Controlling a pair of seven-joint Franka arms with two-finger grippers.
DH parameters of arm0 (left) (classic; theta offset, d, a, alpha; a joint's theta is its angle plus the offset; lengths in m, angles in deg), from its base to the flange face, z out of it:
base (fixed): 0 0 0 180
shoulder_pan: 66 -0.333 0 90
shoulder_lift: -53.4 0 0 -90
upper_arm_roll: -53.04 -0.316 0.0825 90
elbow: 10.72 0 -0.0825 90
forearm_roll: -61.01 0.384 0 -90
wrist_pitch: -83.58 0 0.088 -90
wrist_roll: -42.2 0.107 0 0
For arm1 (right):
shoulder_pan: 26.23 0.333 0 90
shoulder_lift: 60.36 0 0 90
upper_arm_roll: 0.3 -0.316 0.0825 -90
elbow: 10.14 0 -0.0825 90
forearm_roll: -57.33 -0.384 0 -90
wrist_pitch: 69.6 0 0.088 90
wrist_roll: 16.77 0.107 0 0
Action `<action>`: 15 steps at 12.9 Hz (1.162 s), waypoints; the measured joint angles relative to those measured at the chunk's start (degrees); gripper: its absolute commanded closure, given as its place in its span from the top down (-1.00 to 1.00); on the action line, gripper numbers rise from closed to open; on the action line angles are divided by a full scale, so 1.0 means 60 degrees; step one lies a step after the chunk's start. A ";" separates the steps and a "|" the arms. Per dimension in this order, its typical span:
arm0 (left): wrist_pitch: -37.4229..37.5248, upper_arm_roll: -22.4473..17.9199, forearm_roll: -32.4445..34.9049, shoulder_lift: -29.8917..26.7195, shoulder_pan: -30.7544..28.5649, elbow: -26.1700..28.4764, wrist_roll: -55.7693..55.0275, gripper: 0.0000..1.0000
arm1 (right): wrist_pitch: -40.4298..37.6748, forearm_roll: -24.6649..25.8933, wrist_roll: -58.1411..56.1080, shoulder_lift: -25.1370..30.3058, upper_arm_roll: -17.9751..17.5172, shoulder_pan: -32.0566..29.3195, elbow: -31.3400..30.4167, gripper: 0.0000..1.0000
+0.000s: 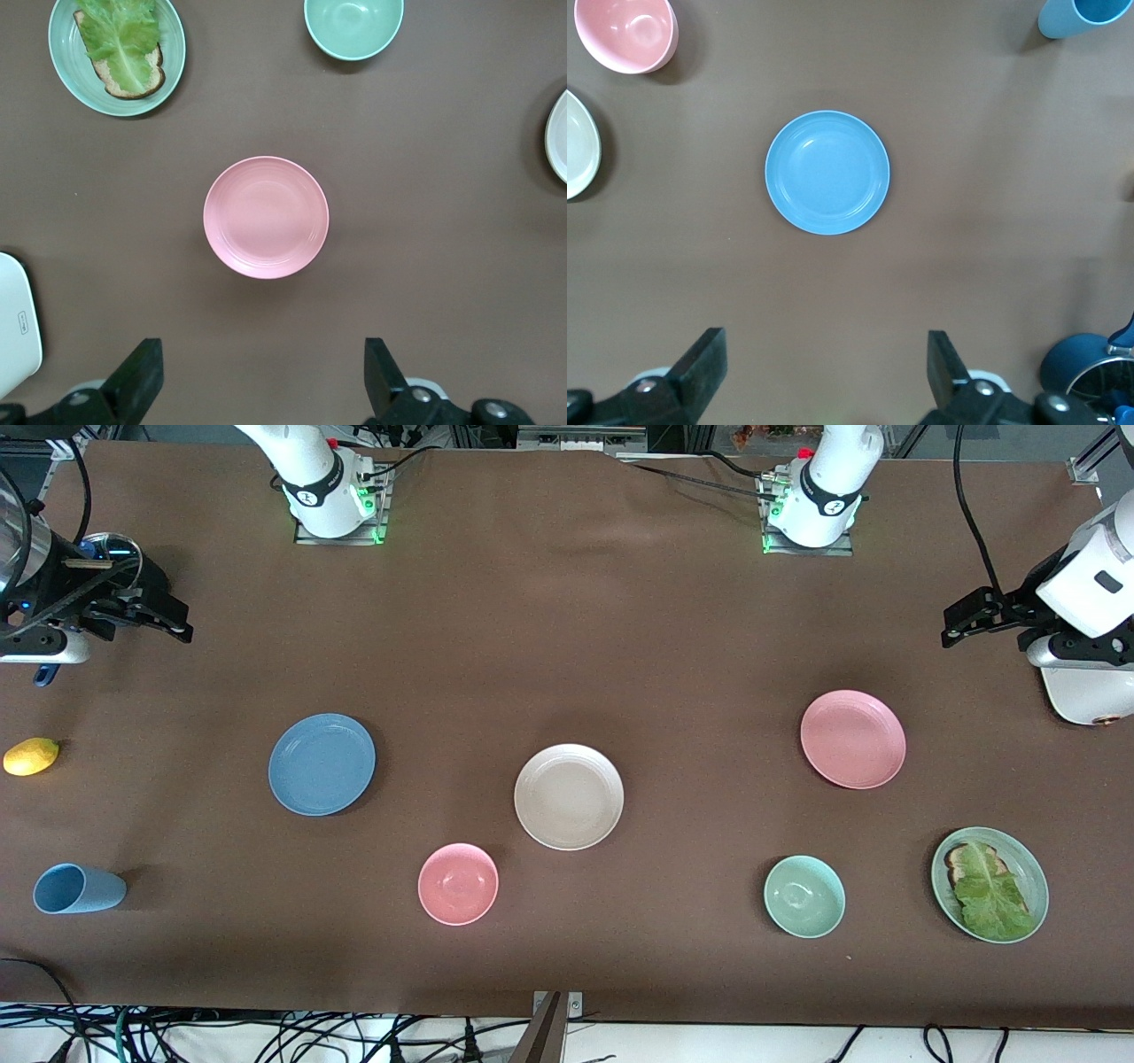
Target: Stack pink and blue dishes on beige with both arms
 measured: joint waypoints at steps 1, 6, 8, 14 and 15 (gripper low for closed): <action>0.0000 0.0000 0.0000 0.0000 0.0000 0.0000 0.0000 1.00 | -0.0008 0.0000 0.0000 0.0000 0.0000 0.0000 0.0000 1.00; 0.0000 0.0000 0.0000 0.0000 0.0000 0.0000 0.0000 1.00 | -0.0014 -0.0145 0.0001 -0.0005 0.0001 0.0000 -0.0002 1.00; 0.0000 0.0000 0.0000 0.0000 0.0000 0.0000 0.0000 1.00 | -0.0029 -0.0154 0.0001 -0.0005 0.0000 0.0000 -0.0002 1.00; 0.0000 0.0000 0.0000 0.0000 0.0000 0.0000 0.0000 1.00 | -0.0046 -0.0177 0.0001 -0.0005 -0.0009 0.0005 -0.0002 1.00; 0.0000 0.0000 0.0000 0.0000 0.0000 0.0000 0.0000 1.00 | -0.0047 -0.0184 0.0001 -0.0005 -0.0021 0.0017 -0.0002 1.00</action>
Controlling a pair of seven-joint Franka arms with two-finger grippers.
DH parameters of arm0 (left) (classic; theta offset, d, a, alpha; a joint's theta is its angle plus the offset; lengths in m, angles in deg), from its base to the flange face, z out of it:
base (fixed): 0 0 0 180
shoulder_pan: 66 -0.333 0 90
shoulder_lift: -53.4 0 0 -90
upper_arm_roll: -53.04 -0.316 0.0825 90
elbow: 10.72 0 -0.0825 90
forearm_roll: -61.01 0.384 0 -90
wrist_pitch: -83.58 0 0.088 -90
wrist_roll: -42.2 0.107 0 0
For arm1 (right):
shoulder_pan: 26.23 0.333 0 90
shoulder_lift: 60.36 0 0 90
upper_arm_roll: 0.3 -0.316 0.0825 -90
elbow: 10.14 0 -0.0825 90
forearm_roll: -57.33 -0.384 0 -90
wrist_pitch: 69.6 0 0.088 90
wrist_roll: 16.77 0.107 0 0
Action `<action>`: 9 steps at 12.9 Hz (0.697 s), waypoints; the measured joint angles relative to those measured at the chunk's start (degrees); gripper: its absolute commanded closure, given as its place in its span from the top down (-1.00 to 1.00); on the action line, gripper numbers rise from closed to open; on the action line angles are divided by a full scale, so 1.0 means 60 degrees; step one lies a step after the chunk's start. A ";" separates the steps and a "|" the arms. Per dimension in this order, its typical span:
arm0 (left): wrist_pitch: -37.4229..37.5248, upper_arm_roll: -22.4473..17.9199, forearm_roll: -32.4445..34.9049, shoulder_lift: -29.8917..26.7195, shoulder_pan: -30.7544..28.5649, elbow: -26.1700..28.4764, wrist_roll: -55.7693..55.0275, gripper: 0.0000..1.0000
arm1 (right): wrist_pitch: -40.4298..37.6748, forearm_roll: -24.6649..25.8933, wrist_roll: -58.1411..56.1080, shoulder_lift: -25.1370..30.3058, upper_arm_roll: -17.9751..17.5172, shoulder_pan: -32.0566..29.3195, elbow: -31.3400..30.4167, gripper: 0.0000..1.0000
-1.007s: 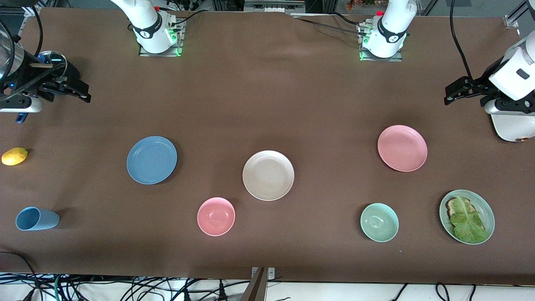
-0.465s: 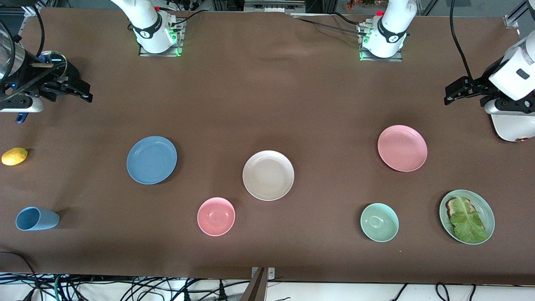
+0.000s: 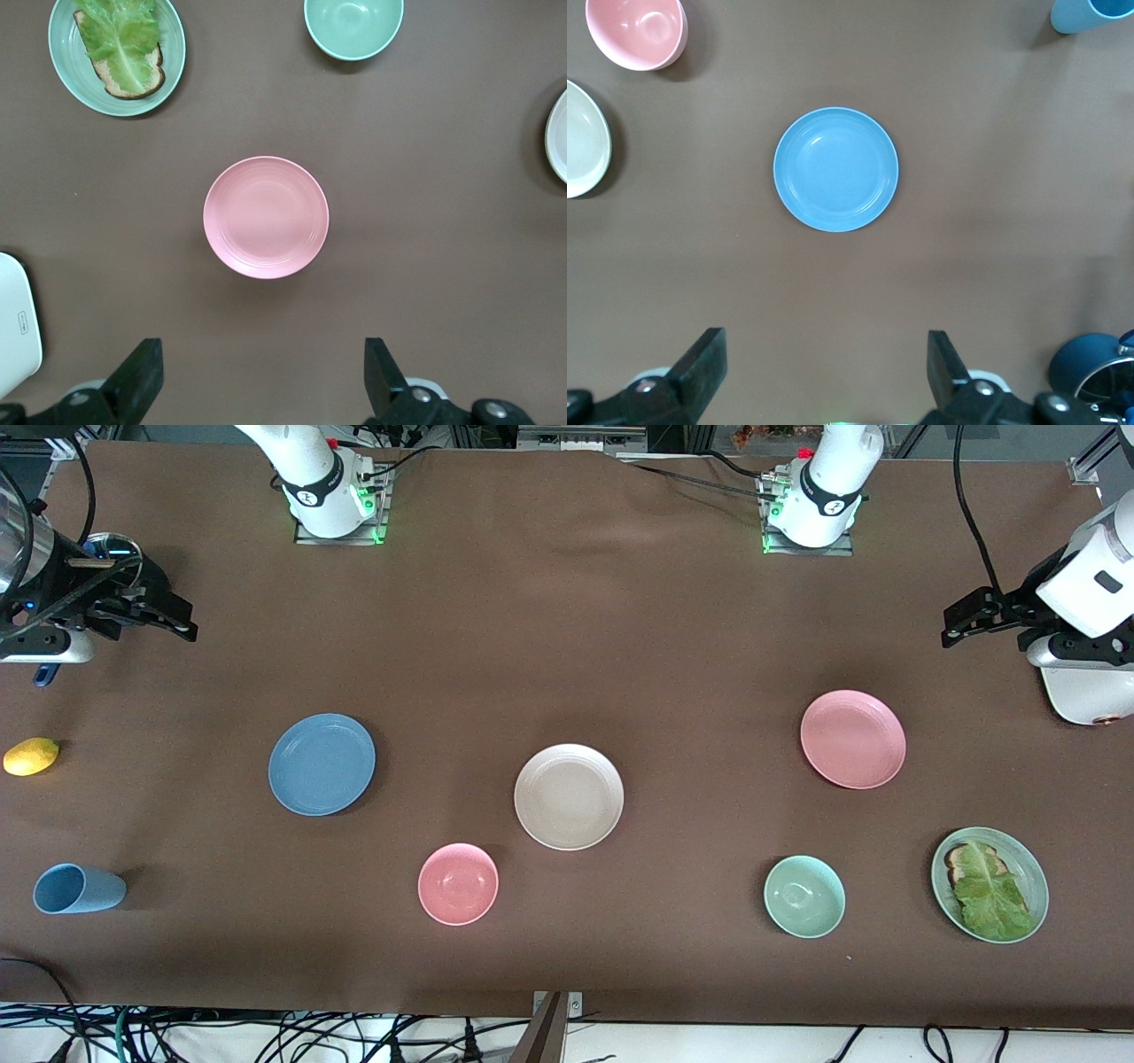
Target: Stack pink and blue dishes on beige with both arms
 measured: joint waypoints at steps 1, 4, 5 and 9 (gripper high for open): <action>0.0000 0.0000 0.0000 0.0000 0.0000 0.0000 0.0000 1.00 | 0.0004 -0.0001 0.0000 0.0000 -0.0029 0.0020 0.0000 1.00; 0.0000 0.0000 0.0000 0.0000 0.0000 0.0000 0.0000 1.00 | 0.0018 -0.0002 0.0000 0.0004 -0.0104 0.0067 0.0001 1.00; 0.0000 0.0000 0.0000 0.0000 0.0000 0.0000 0.0000 1.00 | 0.0022 -0.0002 0.0000 0.0007 -0.0147 0.0069 0.0001 1.00; 0.0000 0.0000 0.0000 0.0000 0.0001 0.0000 0.0000 1.00 | 0.0029 -0.0002 0.0000 0.0009 -0.0191 0.0071 0.0004 1.00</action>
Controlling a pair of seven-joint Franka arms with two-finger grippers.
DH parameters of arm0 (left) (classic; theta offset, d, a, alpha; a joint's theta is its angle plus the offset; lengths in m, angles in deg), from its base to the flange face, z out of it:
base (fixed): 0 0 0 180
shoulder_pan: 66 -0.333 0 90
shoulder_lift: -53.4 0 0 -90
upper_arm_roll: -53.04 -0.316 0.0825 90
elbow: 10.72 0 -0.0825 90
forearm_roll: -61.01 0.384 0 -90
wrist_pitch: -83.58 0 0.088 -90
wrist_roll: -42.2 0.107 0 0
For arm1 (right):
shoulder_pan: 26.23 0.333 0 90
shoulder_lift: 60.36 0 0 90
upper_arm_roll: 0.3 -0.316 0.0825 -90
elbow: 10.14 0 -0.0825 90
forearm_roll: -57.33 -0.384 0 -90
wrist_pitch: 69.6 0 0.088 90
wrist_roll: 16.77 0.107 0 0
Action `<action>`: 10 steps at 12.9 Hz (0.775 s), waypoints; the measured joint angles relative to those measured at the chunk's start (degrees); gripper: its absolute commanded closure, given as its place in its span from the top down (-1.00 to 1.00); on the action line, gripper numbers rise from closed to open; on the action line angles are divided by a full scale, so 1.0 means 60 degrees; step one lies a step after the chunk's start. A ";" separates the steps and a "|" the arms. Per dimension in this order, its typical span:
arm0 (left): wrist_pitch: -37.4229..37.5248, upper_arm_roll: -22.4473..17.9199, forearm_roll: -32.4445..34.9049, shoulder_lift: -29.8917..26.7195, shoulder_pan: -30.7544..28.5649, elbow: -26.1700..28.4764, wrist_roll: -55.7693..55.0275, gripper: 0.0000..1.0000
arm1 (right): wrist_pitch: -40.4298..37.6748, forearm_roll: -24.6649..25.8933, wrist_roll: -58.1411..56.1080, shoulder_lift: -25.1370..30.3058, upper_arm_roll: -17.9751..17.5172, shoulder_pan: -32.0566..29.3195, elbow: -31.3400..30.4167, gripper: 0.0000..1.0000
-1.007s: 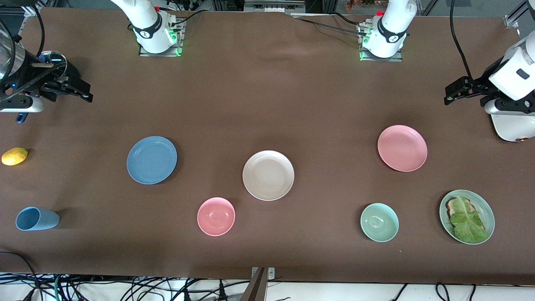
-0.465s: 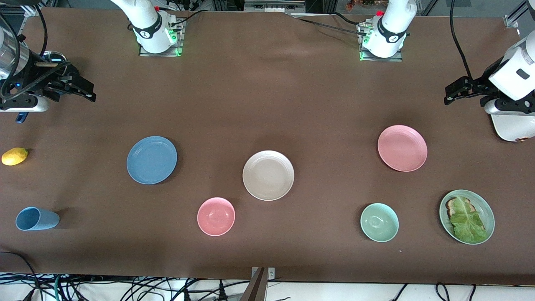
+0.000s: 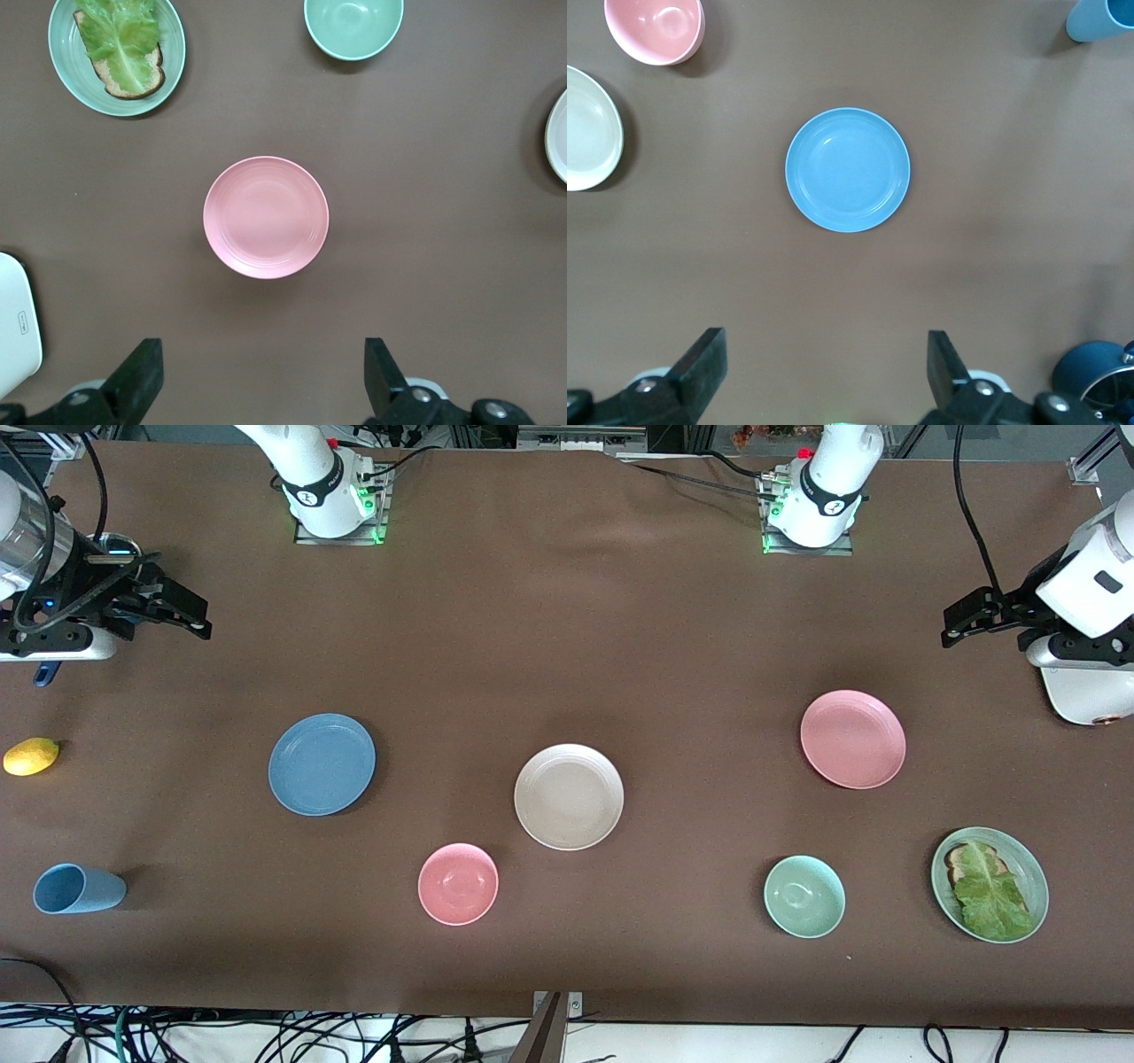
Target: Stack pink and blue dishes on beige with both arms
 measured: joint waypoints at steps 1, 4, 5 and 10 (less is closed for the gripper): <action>0.0000 0.0000 0.0000 0.0000 0.0000 0.0000 0.0000 1.00 | -0.0003 0.0000 0.0000 0.0000 0.0000 0.0000 0.0000 1.00; 0.0000 0.0000 0.0000 0.0012 0.0000 0.0000 0.0000 1.00 | -0.0016 0.0000 0.0000 0.0000 0.0011 -0.0003 0.0000 1.00; 0.0000 0.0000 0.0000 0.0019 0.0000 0.0000 0.0000 1.00 | -0.0016 0.0000 0.0000 0.0000 0.0013 -0.0003 0.0000 1.00; 0.0008 -0.0010 0.0000 0.0195 -0.0003 0.0002 -0.0012 1.00 | -0.0010 0.0000 0.0000 0.0000 0.0013 -0.0003 0.0000 1.00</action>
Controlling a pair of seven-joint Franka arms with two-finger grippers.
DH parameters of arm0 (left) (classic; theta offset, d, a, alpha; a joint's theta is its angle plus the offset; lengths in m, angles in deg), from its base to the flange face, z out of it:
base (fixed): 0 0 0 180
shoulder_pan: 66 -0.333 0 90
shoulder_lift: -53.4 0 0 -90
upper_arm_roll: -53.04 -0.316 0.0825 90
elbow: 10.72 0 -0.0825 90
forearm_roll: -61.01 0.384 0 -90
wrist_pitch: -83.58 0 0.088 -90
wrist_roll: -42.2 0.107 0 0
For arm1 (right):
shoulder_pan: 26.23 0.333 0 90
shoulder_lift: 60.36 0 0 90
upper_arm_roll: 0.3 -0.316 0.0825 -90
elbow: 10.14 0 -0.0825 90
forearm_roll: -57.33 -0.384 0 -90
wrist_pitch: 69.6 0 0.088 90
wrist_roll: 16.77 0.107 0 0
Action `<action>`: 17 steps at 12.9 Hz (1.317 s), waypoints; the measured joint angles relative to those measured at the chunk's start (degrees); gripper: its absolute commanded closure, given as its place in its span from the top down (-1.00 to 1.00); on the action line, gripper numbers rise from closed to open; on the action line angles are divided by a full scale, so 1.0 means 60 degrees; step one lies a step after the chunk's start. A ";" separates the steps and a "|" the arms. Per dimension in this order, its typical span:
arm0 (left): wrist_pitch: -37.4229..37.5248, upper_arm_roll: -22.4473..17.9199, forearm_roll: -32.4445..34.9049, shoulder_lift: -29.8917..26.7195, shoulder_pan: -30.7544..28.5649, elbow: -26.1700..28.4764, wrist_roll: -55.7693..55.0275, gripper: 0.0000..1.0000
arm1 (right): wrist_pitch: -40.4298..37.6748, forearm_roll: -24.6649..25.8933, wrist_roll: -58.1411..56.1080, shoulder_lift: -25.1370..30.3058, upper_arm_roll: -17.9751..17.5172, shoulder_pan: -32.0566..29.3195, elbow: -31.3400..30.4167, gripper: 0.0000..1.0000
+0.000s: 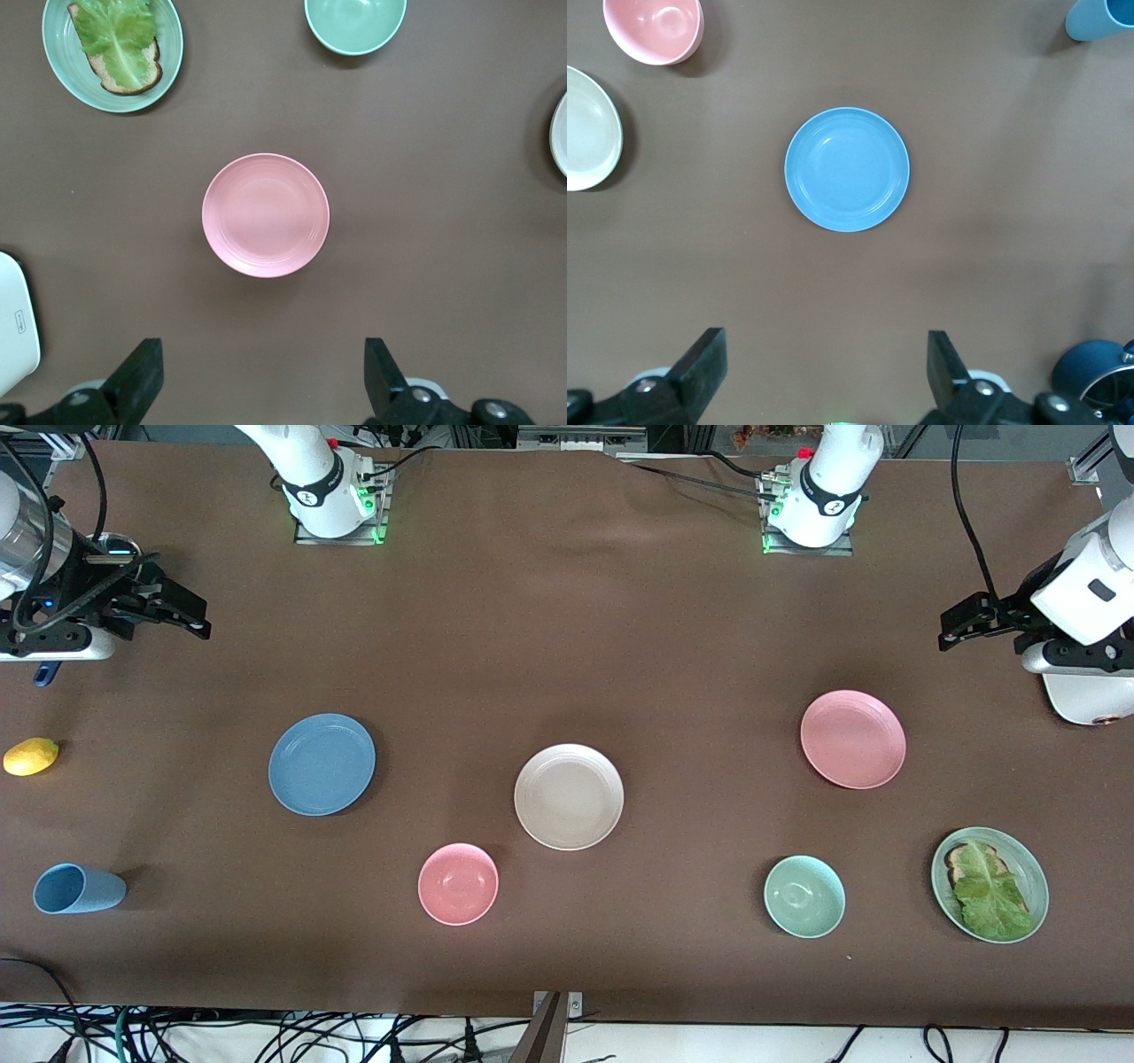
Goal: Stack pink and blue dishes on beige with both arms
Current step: 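Reach the left gripper down to the rim of the large pink plate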
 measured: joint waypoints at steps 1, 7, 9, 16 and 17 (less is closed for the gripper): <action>0.0006 -0.0028 0.0000 0.0125 -0.0040 0.0003 -0.0018 1.00 | 0.0000 0.0000 0.0000 0.0000 0.0000 0.0000 0.0000 1.00; 0.0074 -0.0144 0.0001 0.1800 -0.1109 0.0015 0.0002 1.00 | -0.0013 0.0000 0.0000 0.0002 0.0002 -0.0001 0.0002 1.00; -0.0091 -0.0154 0.0001 0.2468 -0.1381 0.0002 0.0004 1.00 | -0.0012 0.0000 0.0000 0.0002 0.0005 -0.0001 0.0001 1.00; -0.3045 -0.0151 0.0001 0.3520 -0.1709 0.1423 0.0086 1.00 | 0.0033 0.0000 0.0003 -0.0011 0.0145 -0.0040 -0.0004 1.00; -0.3604 -0.0149 0.0001 0.3503 -0.1710 0.1850 0.0177 1.00 | 0.0032 0.0000 -0.0002 -0.0016 0.0227 -0.0052 -0.0006 1.00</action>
